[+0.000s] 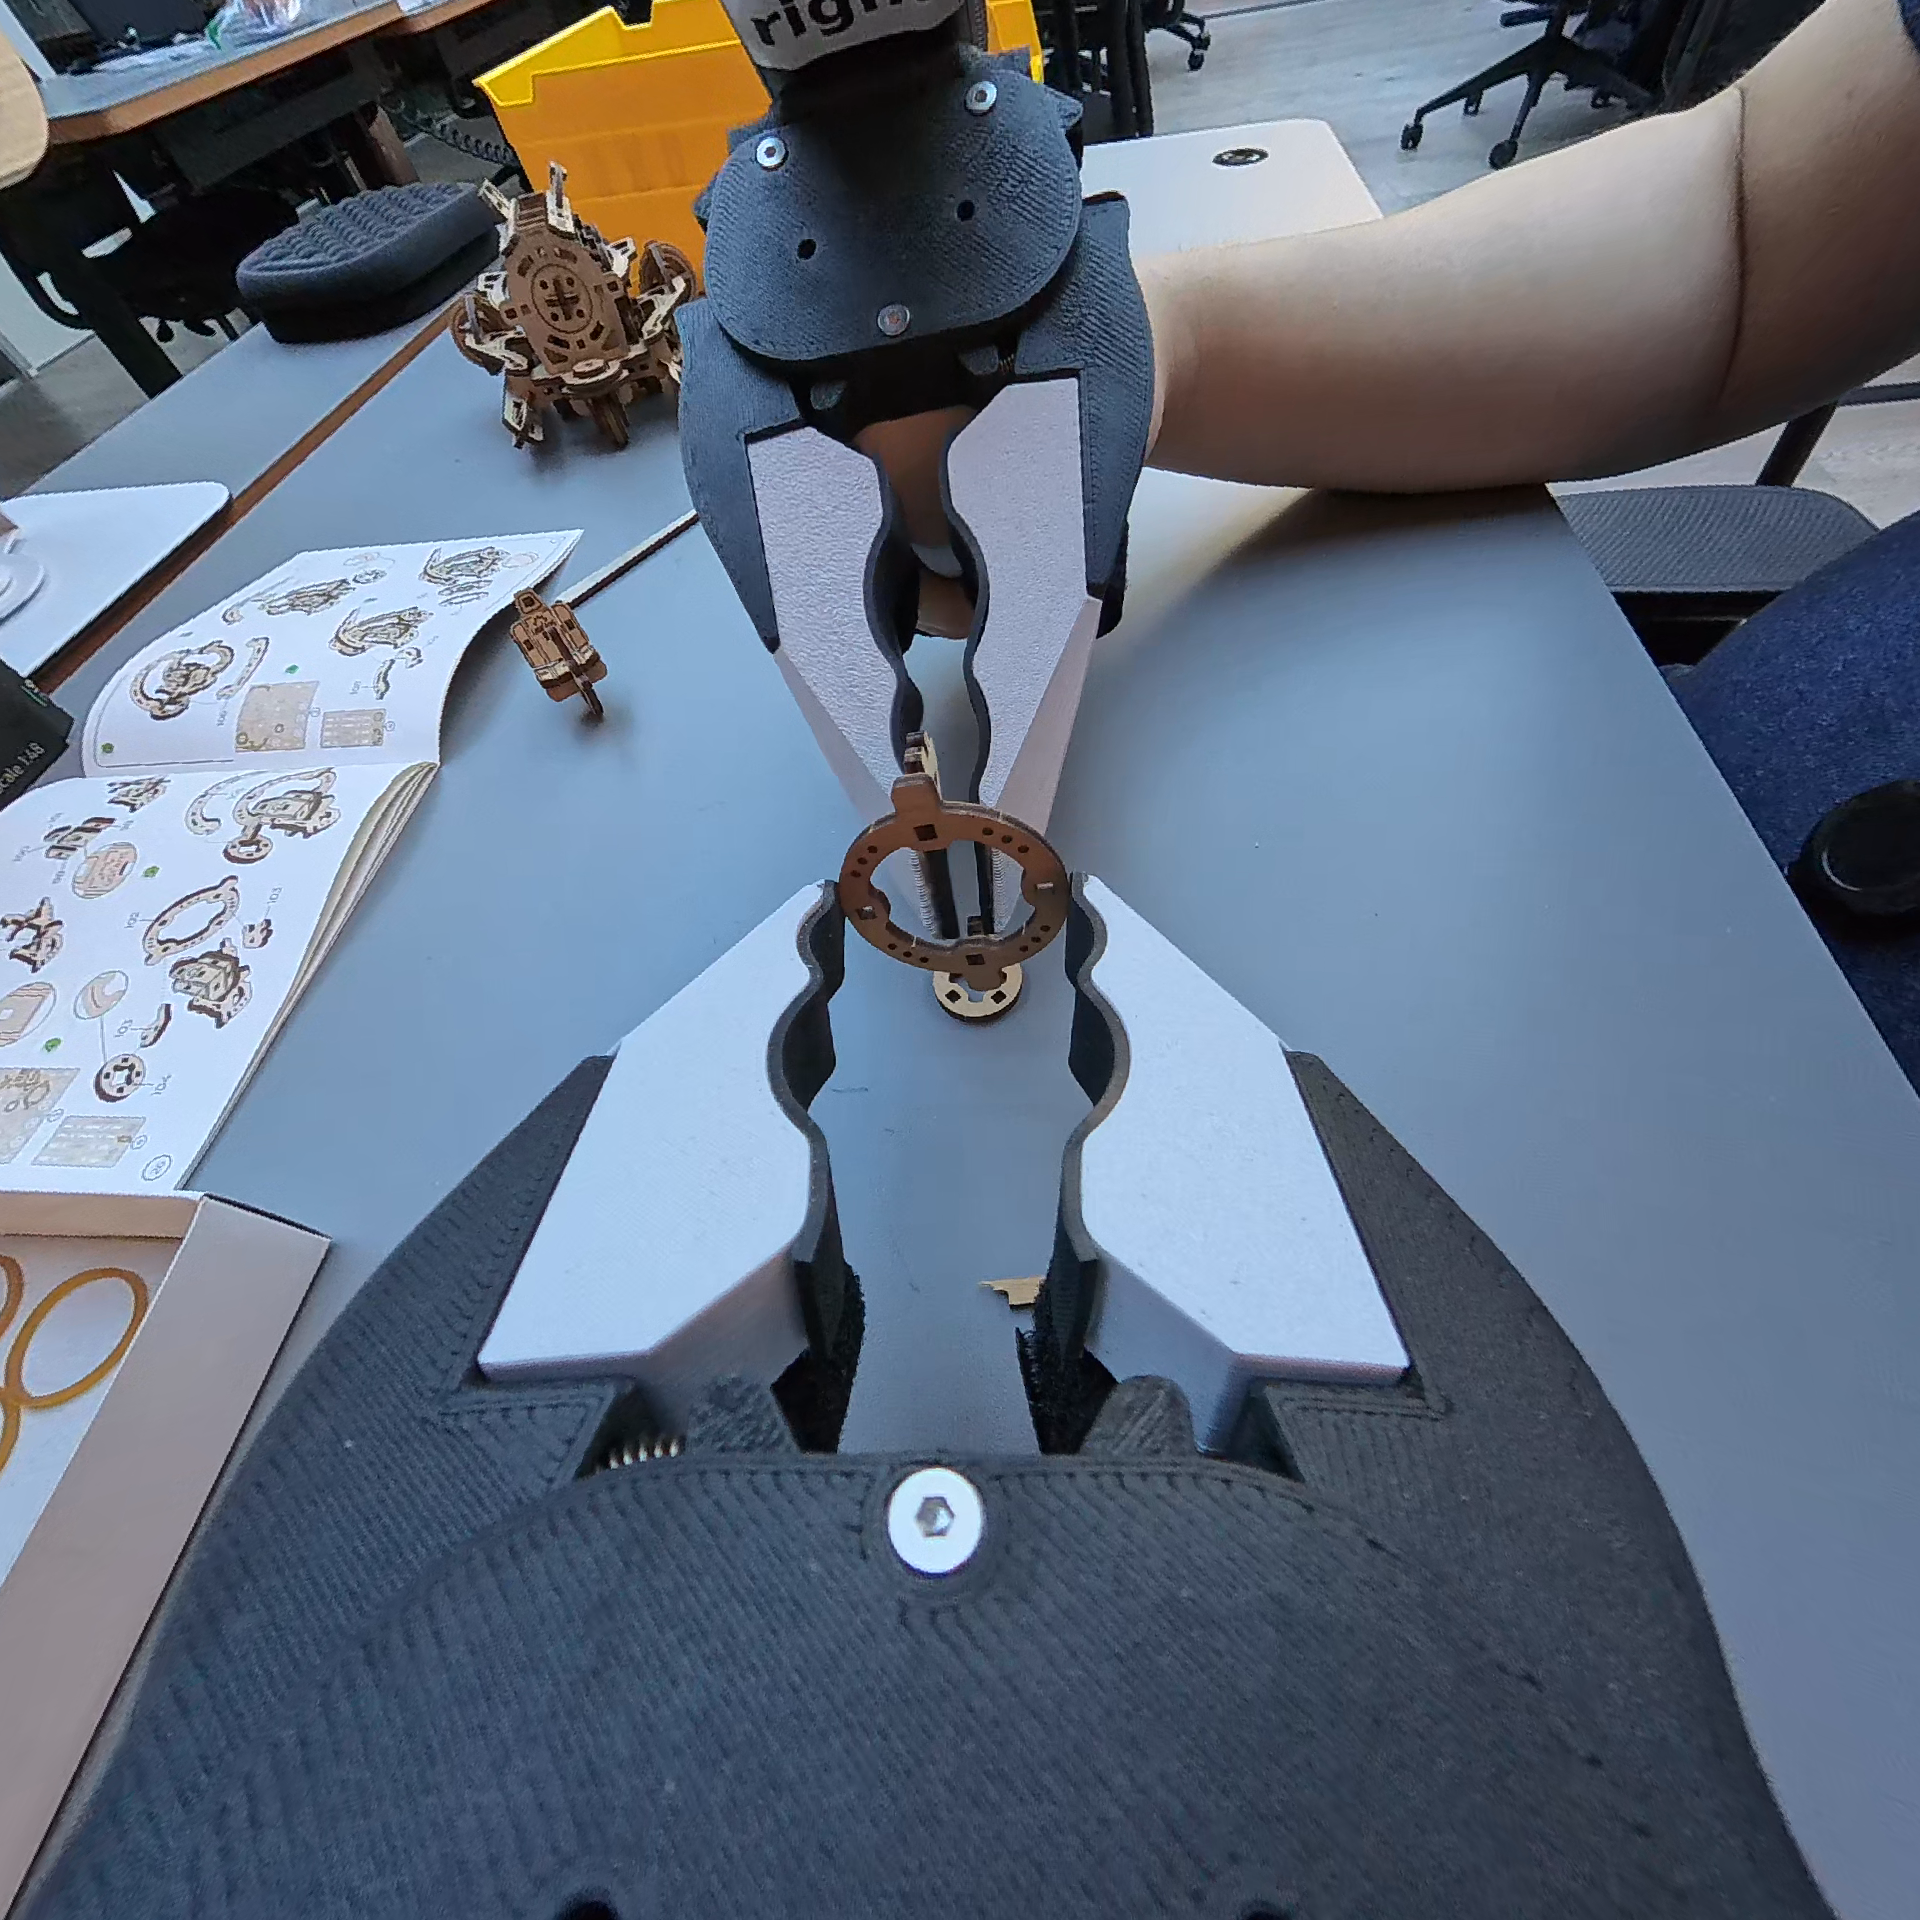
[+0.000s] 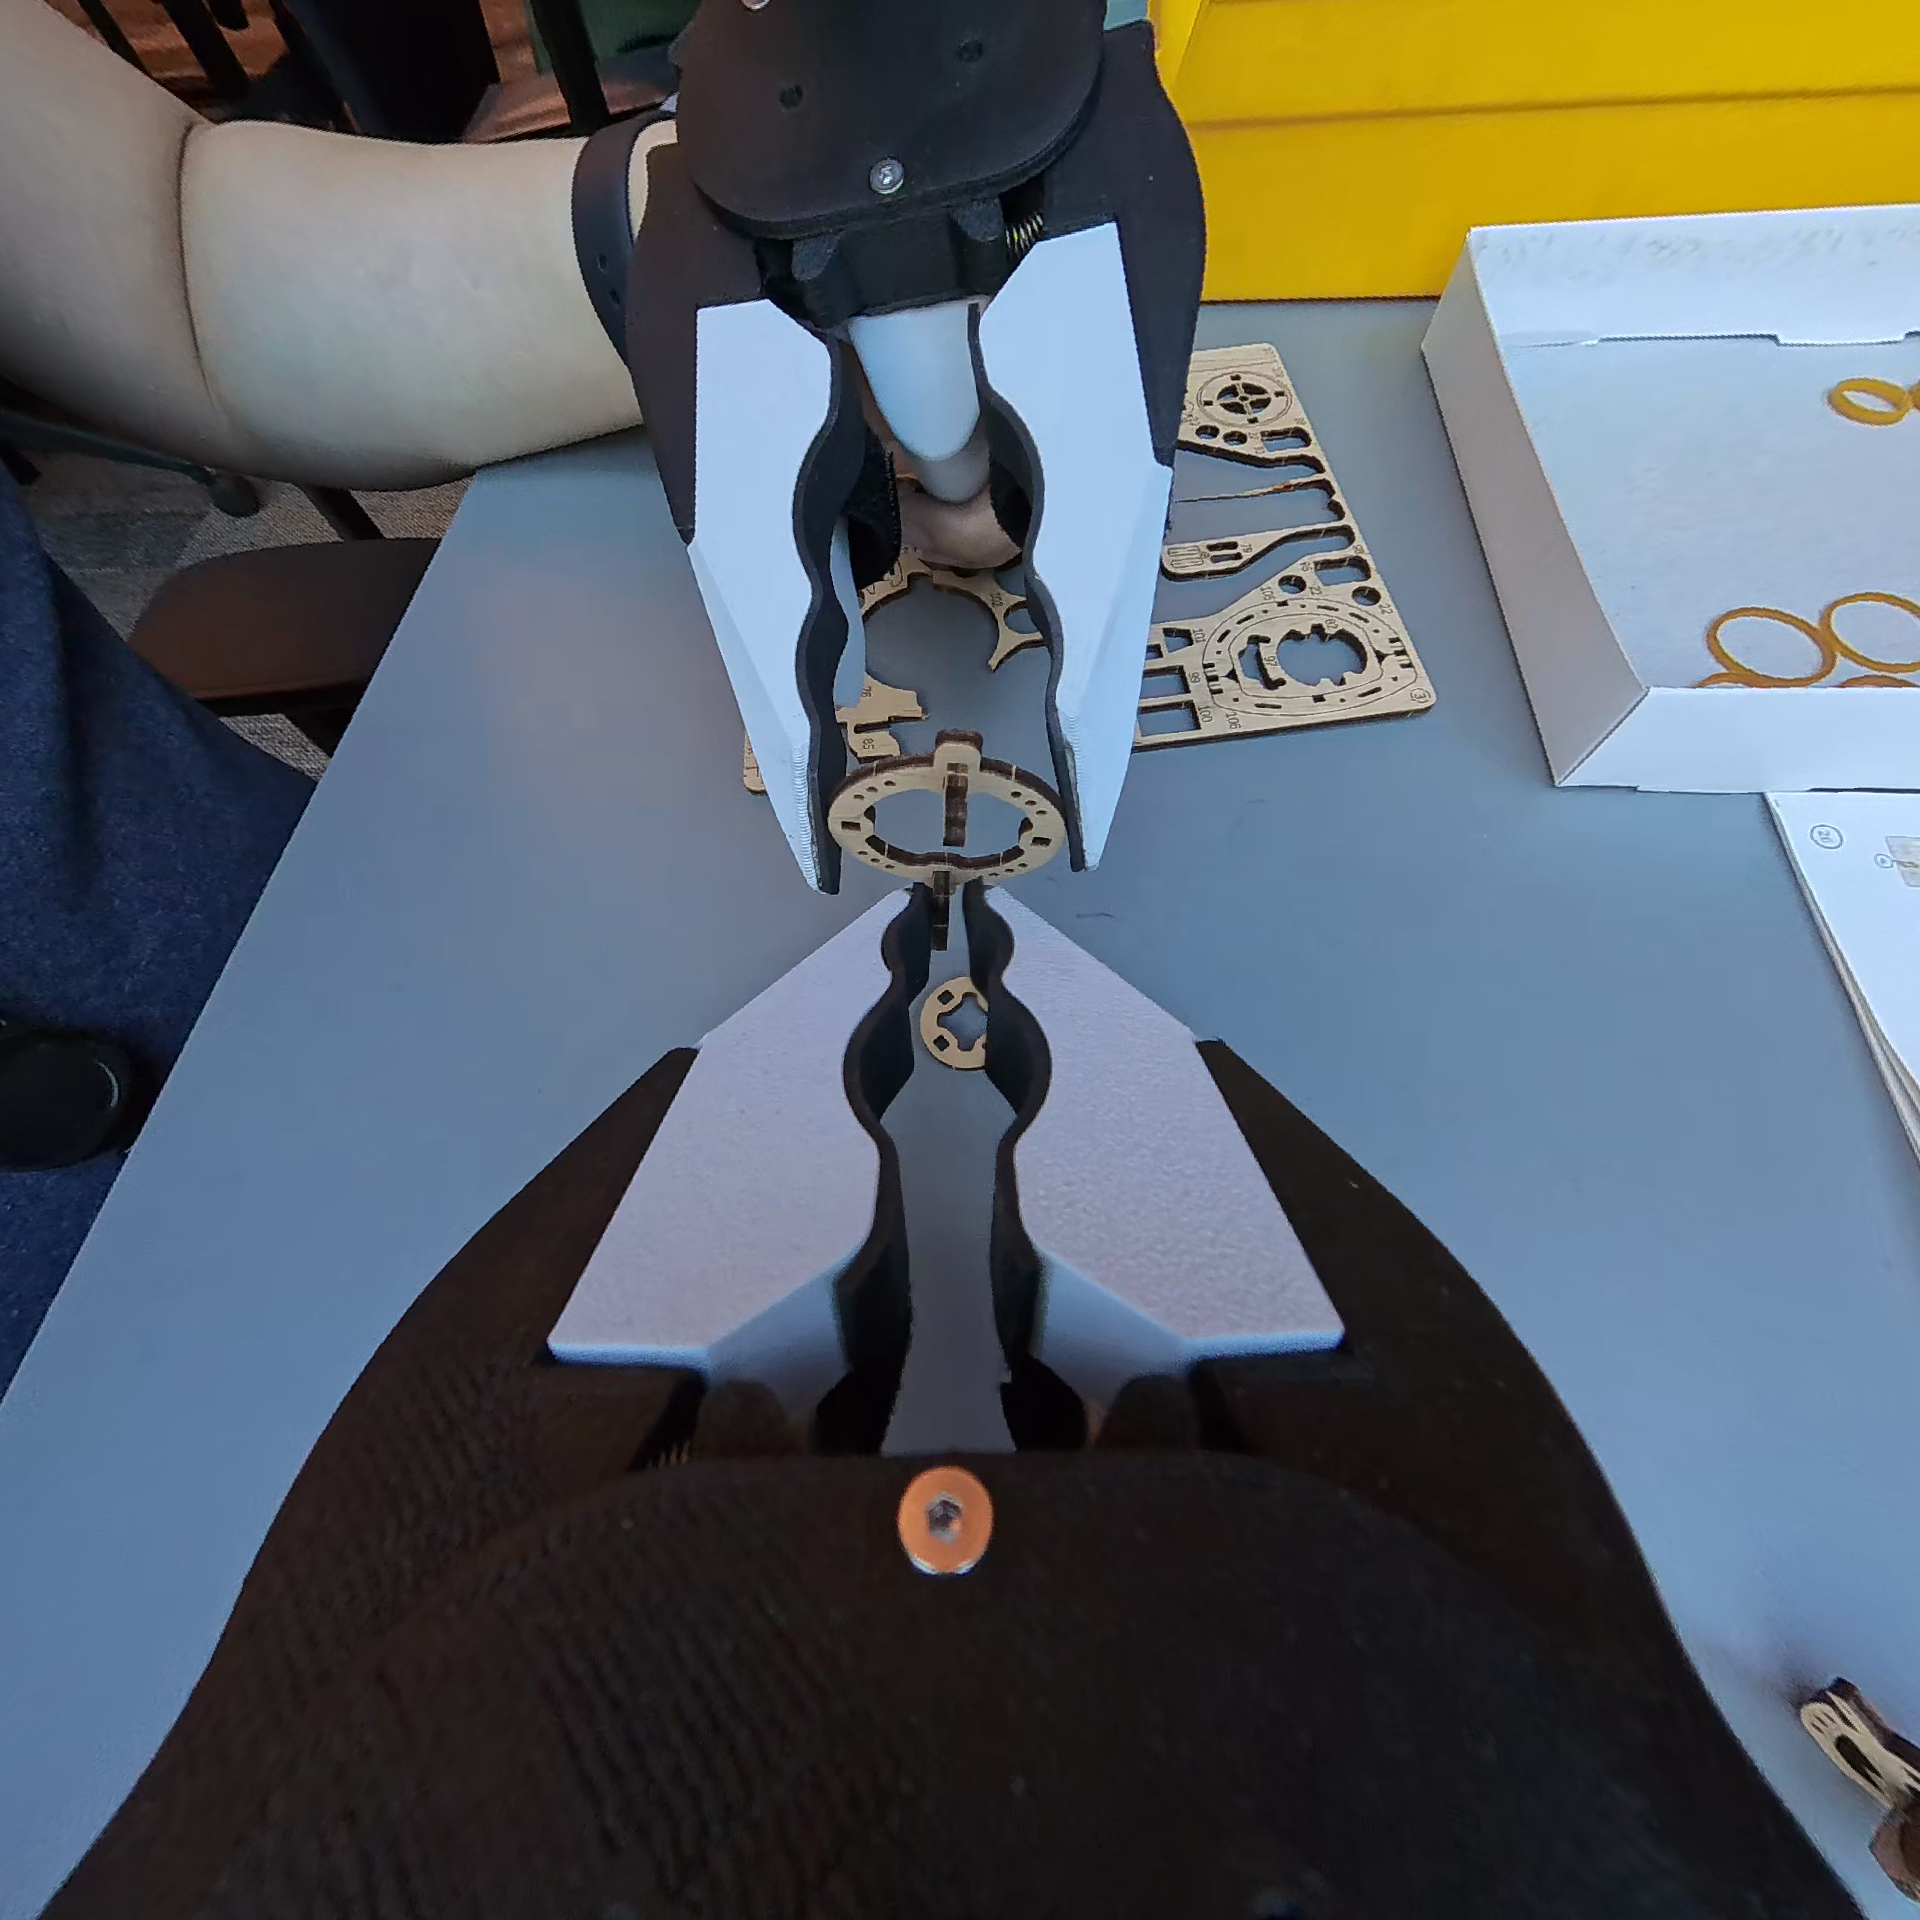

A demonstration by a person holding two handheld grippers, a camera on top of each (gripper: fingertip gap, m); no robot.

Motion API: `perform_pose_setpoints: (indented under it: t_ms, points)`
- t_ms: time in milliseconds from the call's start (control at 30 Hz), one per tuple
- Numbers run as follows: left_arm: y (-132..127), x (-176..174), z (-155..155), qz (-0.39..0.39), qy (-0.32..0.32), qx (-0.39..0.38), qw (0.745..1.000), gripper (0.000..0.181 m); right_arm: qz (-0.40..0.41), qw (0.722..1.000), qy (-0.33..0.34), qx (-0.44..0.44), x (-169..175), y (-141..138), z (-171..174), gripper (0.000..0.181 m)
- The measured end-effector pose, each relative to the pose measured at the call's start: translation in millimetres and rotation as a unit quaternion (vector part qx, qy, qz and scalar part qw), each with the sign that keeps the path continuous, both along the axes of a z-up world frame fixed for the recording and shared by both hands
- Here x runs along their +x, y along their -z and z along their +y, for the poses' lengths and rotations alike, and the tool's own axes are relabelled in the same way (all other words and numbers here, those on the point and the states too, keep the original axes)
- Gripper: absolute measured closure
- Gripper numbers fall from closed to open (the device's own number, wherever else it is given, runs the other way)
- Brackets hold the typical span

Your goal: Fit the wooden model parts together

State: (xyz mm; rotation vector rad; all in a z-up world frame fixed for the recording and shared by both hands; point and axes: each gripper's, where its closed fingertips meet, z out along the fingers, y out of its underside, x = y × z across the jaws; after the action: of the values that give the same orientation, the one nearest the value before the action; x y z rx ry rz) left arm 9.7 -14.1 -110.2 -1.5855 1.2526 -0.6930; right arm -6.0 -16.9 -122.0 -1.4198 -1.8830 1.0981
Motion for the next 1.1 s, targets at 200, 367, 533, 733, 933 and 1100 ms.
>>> perform_pose_setpoints:
  t_ms: [200, 367, 533, 733, 933, 1100]
  points:
    - [-0.6, -0.3, 0.6, -0.002, -0.002, 0.001, 1.0, 0.14, -0.005, 1.0, -0.001, -0.001, 0.9, 2.1, -0.5, 0.178]
    - [-1.0, 0.0, 0.8, -0.003, -0.002, 0.003, 1.0, 0.14, -0.007, 1.0, -0.001, 0.007, 1.0, 1.5, -0.5, 0.18]
    - [-4.2, -2.9, 5.1, -0.012, -0.021, 0.001, 1.0, 0.126, -0.015, 1.0, 0.02, -0.003, 1.4, 3.2, 7.0, 0.181]
    - [-32.7, -23.7, 4.2, -0.086, -0.047, 0.008, 0.995, 0.13, -0.025, 0.993, 0.058, -0.098, 5.0, 9.6, 17.5, 0.181]
    - [-33.8, -36.6, 9.2, -0.099, -0.075, 0.014, 0.992, 0.14, -0.064, 0.975, 0.124, -0.173, 2.4, 18.9, 22.2, 0.181]
    - [-18.7, -33.3, 10.4, -0.048, -0.082, 0.02, 0.995, 0.139, -0.04, 0.944, 0.215, -0.245, 0.8, 11.2, 22.4, 0.181]
